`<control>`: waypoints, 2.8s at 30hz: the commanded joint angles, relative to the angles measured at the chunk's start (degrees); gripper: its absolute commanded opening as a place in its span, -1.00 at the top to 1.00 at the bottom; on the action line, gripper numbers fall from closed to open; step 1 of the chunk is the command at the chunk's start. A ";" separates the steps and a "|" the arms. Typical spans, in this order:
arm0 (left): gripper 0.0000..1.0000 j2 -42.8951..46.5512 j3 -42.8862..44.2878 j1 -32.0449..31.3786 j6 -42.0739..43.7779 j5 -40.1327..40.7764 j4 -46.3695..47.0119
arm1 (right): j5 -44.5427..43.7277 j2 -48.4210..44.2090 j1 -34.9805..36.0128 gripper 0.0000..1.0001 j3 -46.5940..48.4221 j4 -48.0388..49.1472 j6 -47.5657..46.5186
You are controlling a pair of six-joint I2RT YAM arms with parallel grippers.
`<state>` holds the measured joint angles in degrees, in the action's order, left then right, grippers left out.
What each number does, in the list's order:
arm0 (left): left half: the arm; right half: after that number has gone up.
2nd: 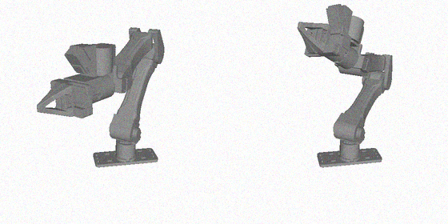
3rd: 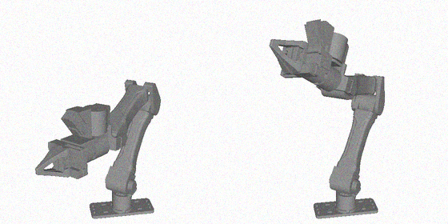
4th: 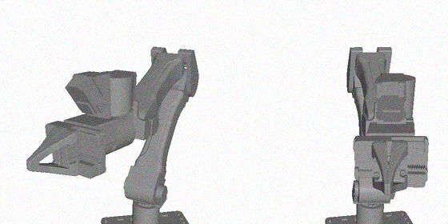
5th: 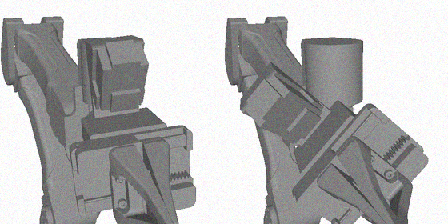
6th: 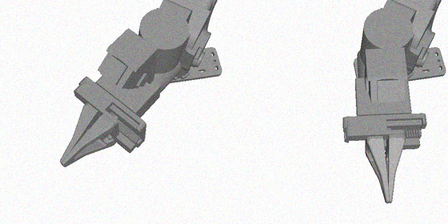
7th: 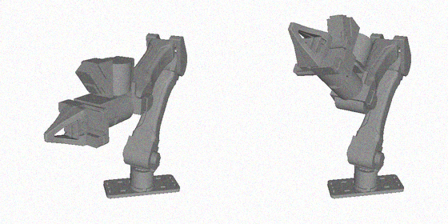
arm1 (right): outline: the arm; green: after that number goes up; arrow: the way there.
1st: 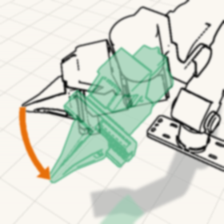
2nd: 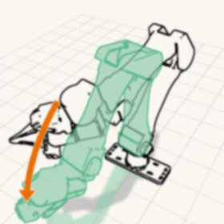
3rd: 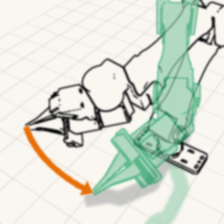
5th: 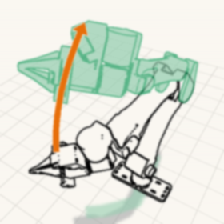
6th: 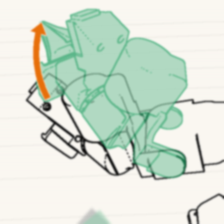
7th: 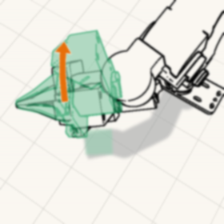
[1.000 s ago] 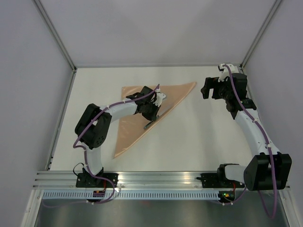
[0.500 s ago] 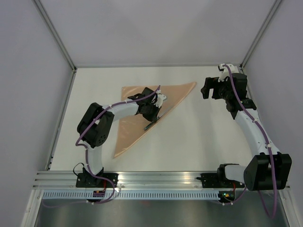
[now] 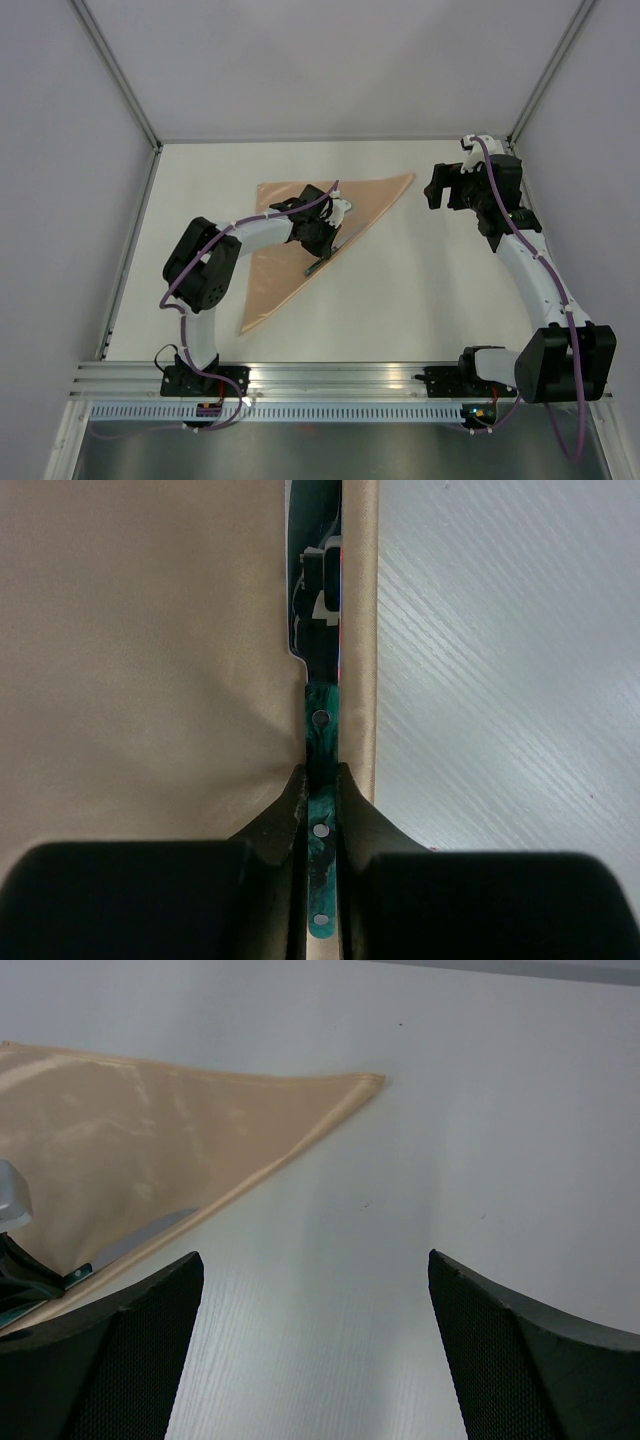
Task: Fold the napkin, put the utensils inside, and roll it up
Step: Place the knife on the napkin.
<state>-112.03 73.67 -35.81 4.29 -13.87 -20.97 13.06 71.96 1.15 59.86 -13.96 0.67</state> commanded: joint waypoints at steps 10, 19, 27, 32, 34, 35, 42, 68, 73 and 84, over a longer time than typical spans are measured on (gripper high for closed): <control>0.95 -0.74 2.62 -0.22 -2.10 -0.46 0.05 | -0.84 -0.16 0.26 -0.96 2.28 0.33 0.13; 0.95 -0.91 3.06 -0.31 -2.45 -0.81 -0.12 | -0.84 -0.24 0.26 -0.96 2.28 0.33 0.13; 0.95 -1.09 3.06 -0.31 -2.62 -0.99 -0.47 | -0.75 -0.16 0.26 -0.96 2.28 0.33 0.21; 0.95 -1.17 3.15 -0.31 -2.71 -0.98 -0.56 | -0.67 -0.16 0.26 -0.96 2.28 0.25 0.21; 0.95 -1.09 3.06 -0.31 -2.80 -0.99 -0.56 | -0.67 -0.24 0.26 -0.96 2.28 0.24 0.21; 0.95 -1.09 3.06 -0.31 -2.80 -1.07 -0.56 | -0.67 -0.25 0.26 -0.96 2.28 0.33 0.21; 0.81 -0.74 2.97 -0.31 -2.89 -1.07 -0.65 | -0.67 -0.25 0.26 -0.96 2.28 0.25 0.21; 0.25 1.99 3.50 -0.22 -3.68 -0.81 -0.65 | -0.40 -0.60 0.26 -0.96 2.28 0.16 0.13; 0.10 2.69 3.76 -0.31 -3.77 0.15 -0.65 | -0.32 -0.51 0.26 -0.96 2.28 0.16 0.12; -0.06 4.62 6.05 -0.14 -5.52 2.70 -0.12 | 0.91 1.51 0.26 -0.96 1.93 1.29 2.58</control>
<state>-112.07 76.88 -35.81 1.65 -12.95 -21.34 13.30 72.12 1.15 59.86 -13.87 0.97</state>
